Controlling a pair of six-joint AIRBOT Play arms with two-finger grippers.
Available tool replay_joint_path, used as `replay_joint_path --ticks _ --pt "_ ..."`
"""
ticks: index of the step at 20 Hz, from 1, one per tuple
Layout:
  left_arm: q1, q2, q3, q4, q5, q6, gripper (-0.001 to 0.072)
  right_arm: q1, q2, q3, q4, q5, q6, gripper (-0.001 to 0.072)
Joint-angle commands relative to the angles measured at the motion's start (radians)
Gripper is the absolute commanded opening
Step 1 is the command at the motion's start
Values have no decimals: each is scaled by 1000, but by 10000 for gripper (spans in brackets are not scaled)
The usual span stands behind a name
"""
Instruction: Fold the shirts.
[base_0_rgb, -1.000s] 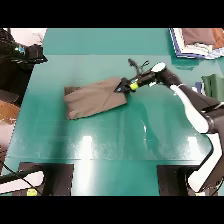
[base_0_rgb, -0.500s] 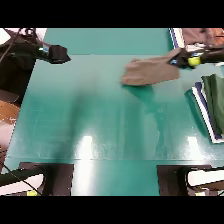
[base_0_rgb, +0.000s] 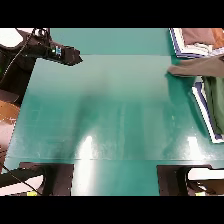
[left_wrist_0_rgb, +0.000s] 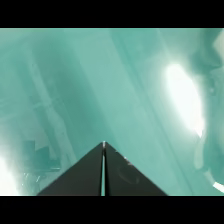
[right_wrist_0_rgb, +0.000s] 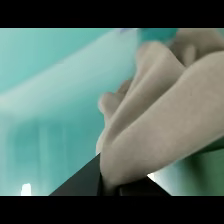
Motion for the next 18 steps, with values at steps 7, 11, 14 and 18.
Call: replay_joint_path --ticks 7,11,14,18 --pt "-5 0 0 -1 -16 -1 34 -113 -5 151 159 -148 -101 16" --pt "-5 0 0 -2 -18 -1 34 -142 -5 298 153 -32 -137 16" --pt "-5 0 0 -2 -34 -1 34 -177 7 341 151 57 -140 15" --pt "-5 0 0 -1 -64 -1 34 -241 93 193 151 103 -164 15"
